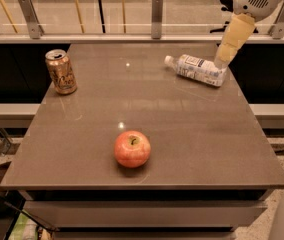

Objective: Move blue plastic bottle near orange can

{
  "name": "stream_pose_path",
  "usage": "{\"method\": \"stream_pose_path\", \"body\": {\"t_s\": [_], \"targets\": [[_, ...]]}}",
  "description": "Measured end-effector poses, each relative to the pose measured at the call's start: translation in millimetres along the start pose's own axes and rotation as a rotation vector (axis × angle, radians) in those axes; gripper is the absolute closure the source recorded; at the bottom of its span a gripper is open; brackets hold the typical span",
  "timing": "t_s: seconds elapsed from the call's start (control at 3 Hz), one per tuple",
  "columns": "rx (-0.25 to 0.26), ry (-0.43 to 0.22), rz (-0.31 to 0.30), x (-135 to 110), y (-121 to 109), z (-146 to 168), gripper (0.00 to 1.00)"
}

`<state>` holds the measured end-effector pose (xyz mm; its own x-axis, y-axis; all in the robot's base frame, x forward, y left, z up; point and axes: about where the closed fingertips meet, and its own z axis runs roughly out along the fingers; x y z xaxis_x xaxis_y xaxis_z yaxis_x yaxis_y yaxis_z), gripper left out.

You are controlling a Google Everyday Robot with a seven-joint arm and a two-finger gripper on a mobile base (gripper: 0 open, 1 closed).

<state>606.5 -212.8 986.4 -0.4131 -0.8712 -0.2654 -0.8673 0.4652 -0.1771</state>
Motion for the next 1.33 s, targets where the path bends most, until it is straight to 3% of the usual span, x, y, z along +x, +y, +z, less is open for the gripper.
{"method": "stream_pose_path", "body": {"t_s": [0.67,1.33], "targets": [[-0.015,0.049,0.005,-2,-20,31,0.00],[-0.044,0.053,0.018,2,-45,68,0.00]]}}
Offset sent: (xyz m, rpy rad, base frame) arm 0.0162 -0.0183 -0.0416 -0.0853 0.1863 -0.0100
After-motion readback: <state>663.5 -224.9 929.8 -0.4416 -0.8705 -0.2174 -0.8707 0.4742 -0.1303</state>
